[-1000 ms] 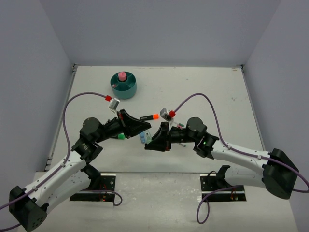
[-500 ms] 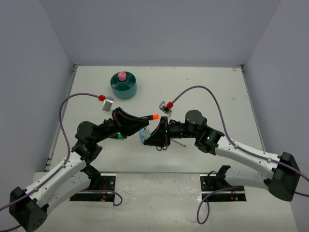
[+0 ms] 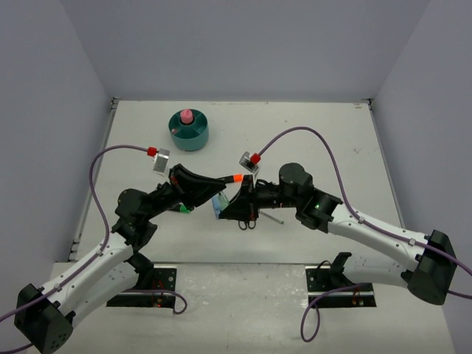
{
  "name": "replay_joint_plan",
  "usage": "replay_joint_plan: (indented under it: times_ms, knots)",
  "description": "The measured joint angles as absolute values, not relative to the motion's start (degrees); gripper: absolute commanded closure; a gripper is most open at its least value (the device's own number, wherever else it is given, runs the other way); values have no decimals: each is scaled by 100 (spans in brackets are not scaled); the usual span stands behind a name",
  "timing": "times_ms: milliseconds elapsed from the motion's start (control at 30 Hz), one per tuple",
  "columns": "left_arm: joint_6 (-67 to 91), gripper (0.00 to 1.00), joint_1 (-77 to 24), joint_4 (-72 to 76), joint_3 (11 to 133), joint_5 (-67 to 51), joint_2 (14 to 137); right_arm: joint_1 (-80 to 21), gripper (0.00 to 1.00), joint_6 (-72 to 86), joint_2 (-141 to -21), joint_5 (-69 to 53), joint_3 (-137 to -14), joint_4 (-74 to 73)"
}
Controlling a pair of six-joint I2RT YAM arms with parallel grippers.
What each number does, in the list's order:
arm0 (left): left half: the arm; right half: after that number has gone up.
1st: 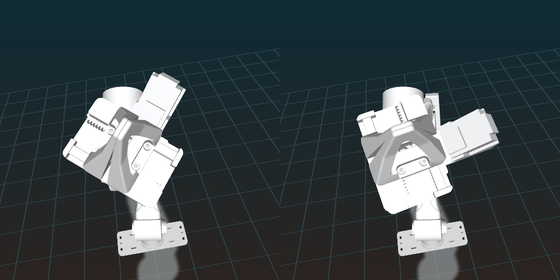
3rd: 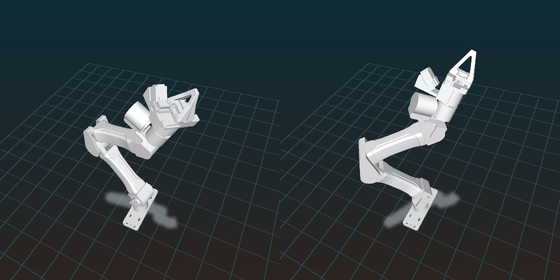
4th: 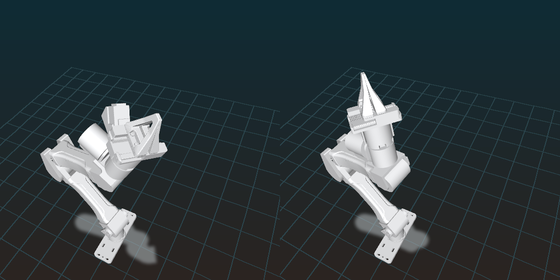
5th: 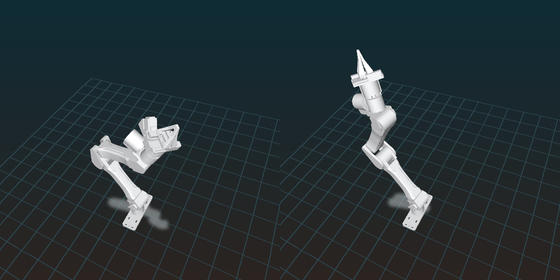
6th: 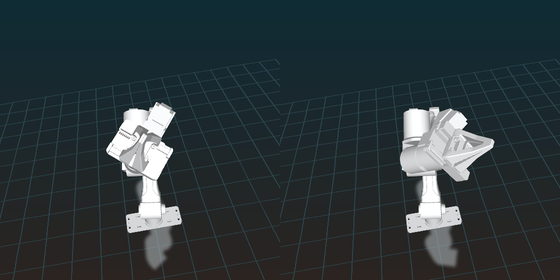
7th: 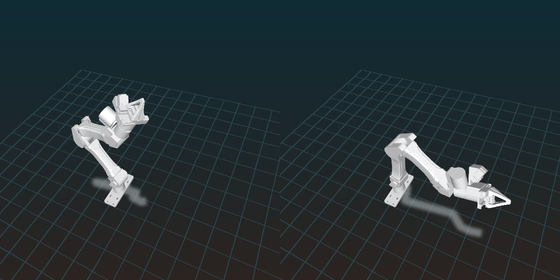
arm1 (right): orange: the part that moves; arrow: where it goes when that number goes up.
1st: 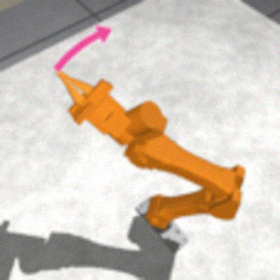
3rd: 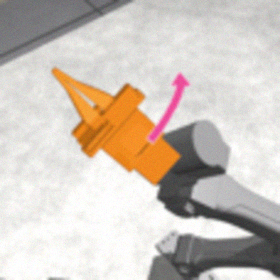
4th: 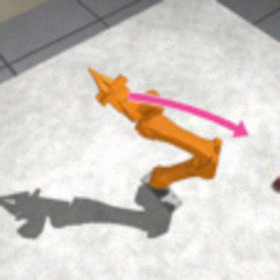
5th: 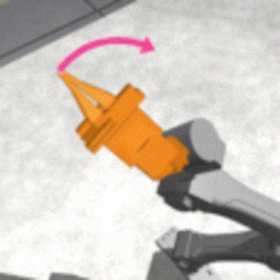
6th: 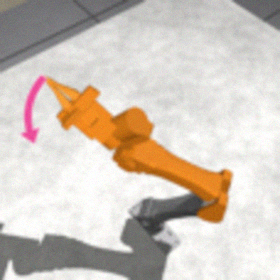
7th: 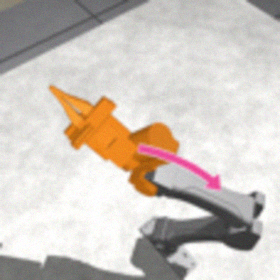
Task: Sort the stationery into containers
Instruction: Close the pen cap on the pen, then place the pen in the storage box.
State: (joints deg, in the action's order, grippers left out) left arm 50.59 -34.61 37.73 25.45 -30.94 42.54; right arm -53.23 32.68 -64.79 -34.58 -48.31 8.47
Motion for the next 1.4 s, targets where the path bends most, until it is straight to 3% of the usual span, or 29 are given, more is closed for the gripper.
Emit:
replay_joint_plan:
  times_ms: [467,1033,1233,1333,1400]
  knots:
    - [5501,100,-3574,4597,2066,-3065,4545,-5318,100,3075,-6419,-3126,-4772,1155]
    - [5486,100,-3576,4622,1833,-2295,4460,-4772,97,3673,-7094,-4015,-5159,1214]
    - [5036,100,-3706,3174,2543,-2096,4179,-4587,57,3431,-7191,-4563,-5123,1721]
    - [4724,100,-3798,2390,2902,-2040,4275,-4520,48,3446,-7155,-4611,-4978,2246]
    - [4657,100,-3804,2051,3051,-1979,4432,-4489,27,3439,-7081,-4598,-4780,2435]
